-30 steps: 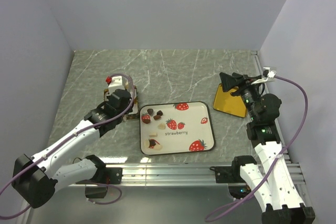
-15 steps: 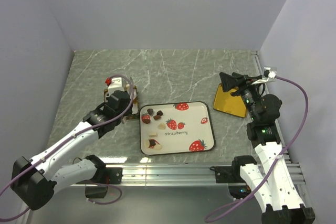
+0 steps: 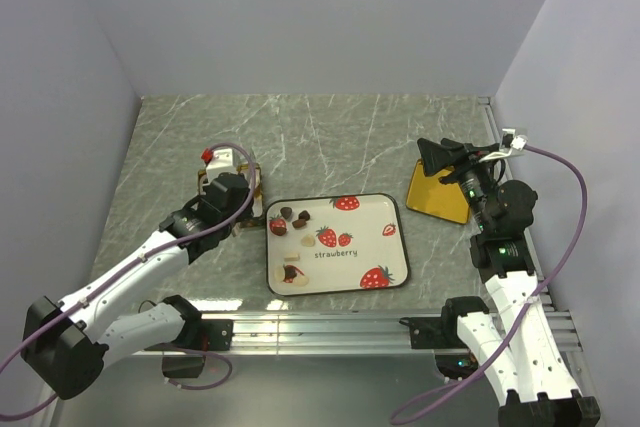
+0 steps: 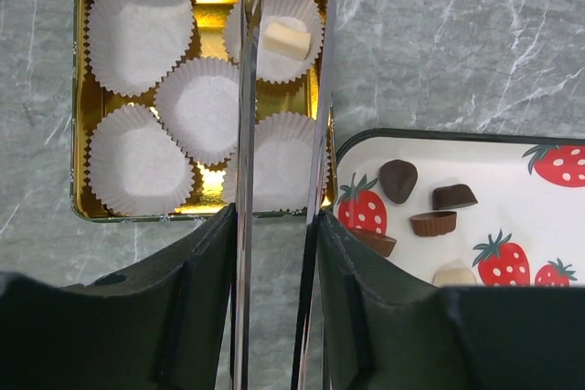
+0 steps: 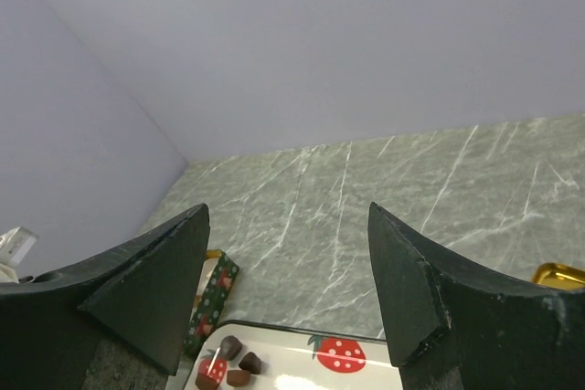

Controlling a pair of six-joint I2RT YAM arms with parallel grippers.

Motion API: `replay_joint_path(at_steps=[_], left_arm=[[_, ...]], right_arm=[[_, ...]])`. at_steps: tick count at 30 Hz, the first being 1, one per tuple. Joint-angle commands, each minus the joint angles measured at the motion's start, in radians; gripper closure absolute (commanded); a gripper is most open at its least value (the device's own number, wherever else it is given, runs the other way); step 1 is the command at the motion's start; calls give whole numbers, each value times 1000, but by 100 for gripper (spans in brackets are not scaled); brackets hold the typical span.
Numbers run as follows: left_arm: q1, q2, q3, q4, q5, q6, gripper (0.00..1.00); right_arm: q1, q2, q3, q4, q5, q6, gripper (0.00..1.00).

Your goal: Pack the chocolate

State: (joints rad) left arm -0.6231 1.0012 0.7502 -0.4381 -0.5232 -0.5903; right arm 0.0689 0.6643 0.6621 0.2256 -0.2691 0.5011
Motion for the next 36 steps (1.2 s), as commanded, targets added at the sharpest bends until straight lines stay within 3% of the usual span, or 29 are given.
replay_joint_path(at_steps=[1, 6, 25, 36], left_arm=[[3, -18, 0, 22, 5, 10, 56], [-35, -18, 8, 18, 9, 24, 56], [-400, -18, 28, -47, -28, -80, 56], [-471, 26, -20, -62, -15, -180, 54]], right_arm=[[5, -9, 14, 47, -10, 2, 24], [6, -19, 11, 43, -13, 5, 24], [5, -72, -5, -46, 1, -7, 24], [5, -160, -21, -132, 18, -26, 24]])
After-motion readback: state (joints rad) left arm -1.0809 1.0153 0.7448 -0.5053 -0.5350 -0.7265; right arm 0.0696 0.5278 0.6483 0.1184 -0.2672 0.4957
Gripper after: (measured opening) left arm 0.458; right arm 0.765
